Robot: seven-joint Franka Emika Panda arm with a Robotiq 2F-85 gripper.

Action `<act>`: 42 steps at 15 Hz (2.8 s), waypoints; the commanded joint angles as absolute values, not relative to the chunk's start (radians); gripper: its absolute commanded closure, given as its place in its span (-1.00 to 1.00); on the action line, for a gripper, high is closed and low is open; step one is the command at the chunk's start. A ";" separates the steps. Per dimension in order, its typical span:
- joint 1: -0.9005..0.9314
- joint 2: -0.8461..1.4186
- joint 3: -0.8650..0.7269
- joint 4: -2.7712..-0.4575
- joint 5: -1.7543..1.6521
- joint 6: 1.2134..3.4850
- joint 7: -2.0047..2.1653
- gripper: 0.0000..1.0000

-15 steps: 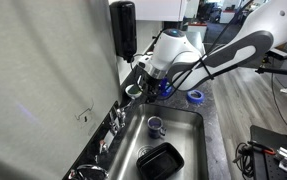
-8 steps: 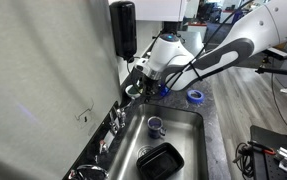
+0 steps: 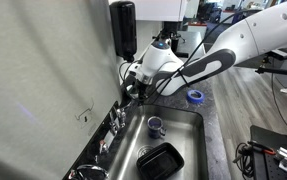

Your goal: Open the tap

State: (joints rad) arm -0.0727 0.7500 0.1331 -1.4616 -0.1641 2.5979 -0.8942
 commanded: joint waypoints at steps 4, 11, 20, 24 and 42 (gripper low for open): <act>-0.068 0.843 0.145 -1.332 -0.165 2.571 -0.937 -1.00; -0.038 0.862 0.120 -1.283 -0.191 2.434 -0.934 -1.00; -0.029 0.820 0.130 -1.280 -0.190 2.264 -0.999 -1.00; -0.026 0.803 0.144 -1.310 -0.181 2.247 -1.038 -1.00; 0.014 0.741 0.121 -1.382 -0.183 2.248 -0.900 -1.00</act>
